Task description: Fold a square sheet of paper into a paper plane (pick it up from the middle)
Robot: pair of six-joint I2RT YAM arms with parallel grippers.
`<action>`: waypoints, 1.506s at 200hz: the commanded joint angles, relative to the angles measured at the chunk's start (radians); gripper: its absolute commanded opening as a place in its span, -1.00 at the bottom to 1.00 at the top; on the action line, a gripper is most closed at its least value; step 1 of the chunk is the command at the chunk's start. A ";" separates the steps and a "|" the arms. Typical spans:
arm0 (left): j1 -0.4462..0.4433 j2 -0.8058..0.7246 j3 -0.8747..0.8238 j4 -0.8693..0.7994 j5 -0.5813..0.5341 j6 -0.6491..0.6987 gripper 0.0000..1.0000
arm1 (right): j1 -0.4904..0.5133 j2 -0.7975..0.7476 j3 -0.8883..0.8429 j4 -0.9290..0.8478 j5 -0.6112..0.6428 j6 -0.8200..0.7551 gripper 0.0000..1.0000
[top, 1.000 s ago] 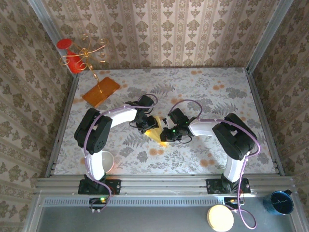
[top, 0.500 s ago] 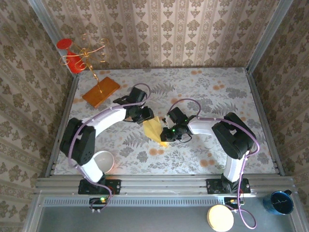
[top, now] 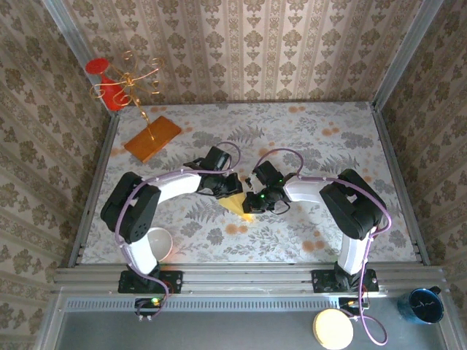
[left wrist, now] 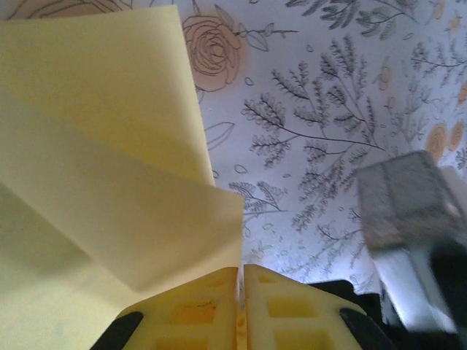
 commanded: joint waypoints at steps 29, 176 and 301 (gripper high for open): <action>0.021 0.050 -0.026 0.023 0.004 -0.013 -0.81 | 0.000 0.060 -0.021 -0.102 0.043 -0.021 -0.83; 0.087 0.129 -0.025 0.005 0.004 0.058 -0.79 | 0.000 0.075 -0.037 -0.163 0.094 -0.038 -0.84; 0.360 0.171 0.090 0.020 -0.024 0.285 -0.69 | -0.004 0.083 -0.041 -0.246 0.166 -0.075 -0.86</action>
